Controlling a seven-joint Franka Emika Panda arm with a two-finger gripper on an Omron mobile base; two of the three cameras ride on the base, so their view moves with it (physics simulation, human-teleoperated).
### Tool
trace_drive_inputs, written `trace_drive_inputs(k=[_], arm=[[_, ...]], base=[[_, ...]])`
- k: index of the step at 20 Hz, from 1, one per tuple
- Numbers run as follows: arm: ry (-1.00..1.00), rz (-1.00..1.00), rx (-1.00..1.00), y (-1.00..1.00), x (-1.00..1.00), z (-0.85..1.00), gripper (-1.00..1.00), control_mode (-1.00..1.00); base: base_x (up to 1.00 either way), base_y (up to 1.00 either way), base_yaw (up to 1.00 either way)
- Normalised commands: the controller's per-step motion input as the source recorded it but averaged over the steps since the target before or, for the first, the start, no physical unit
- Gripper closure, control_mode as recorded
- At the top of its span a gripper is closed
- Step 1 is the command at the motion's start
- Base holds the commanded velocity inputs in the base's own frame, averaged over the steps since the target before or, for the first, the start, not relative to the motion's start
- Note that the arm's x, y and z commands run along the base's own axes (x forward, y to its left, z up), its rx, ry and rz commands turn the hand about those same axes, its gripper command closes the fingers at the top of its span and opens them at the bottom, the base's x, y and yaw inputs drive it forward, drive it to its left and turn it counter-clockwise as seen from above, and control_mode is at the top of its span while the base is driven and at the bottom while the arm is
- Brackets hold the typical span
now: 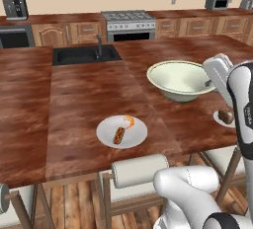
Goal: Take the smaller bowl and place it next to the appetizer plate on the dining counter , and place the larger bowl next to the plate with cooked food.
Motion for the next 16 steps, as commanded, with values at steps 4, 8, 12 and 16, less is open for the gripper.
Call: trace_drive_inputs(k=[4,8,12,16], arm=[[0.08,0.00,0.03,-0.03,0.22,-0.22,1.00,-1.00],[0.01,0.00,0.00,0.00,0.38,-0.29,1.00,-1.00],[0.00,0.00,0.00,0.00,0.53,-0.49,1.00,-1.00],[0.00,0.00,0.00,0.00,0.52,-0.50,1.00,-1.00]], base=[[0.00,0.00,0.00],[0.00,0.00,0.00],[0.00,0.00,0.00],[0.00,0.00,0.00]])
